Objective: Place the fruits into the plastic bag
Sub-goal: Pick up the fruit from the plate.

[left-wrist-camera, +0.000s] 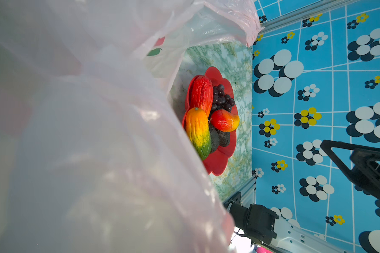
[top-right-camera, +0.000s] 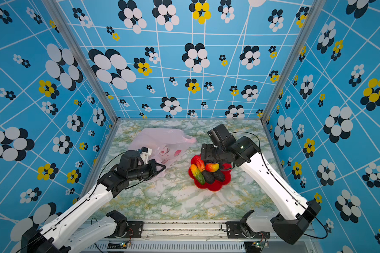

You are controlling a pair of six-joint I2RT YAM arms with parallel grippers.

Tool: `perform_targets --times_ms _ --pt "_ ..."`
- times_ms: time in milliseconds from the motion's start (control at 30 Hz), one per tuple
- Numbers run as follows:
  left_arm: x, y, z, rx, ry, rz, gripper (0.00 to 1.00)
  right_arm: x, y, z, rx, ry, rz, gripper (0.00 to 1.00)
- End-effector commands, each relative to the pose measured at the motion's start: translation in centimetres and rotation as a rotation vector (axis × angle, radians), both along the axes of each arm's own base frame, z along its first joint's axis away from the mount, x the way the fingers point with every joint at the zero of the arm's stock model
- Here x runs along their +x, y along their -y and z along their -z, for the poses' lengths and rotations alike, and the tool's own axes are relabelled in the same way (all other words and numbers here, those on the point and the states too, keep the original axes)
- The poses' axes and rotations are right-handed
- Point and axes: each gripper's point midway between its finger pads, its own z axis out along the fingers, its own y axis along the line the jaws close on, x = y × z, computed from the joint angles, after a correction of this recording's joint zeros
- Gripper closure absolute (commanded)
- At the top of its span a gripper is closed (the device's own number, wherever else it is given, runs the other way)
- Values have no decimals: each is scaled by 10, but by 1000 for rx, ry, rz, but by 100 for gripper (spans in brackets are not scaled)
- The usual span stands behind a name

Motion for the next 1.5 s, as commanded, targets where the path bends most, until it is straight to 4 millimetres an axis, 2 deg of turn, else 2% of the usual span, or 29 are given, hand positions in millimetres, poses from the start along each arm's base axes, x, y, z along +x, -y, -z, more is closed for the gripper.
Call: perform_targets --times_ms 0,133,333,500,900,1200,1467 --pt "-8 -1 -2 6 9 27 100 -19 16 13 -77 -94 -7 10" --pt "-12 -1 -9 12 39 39 100 -25 7 35 -79 -184 -50 12" --pt "-18 -4 -14 27 57 36 100 -26 -17 69 -48 -282 -117 16" --pt "-22 -8 -16 41 61 35 100 -28 -30 98 -108 -366 -187 17" --pt "-28 -13 -14 57 51 26 100 0 -76 144 -108 -384 -279 25" --pt "-29 -15 -11 63 45 17 100 9 -82 173 -157 -423 -305 28" --pt "-30 -17 -7 69 32 11 100 16 -83 188 -208 -441 -320 30"
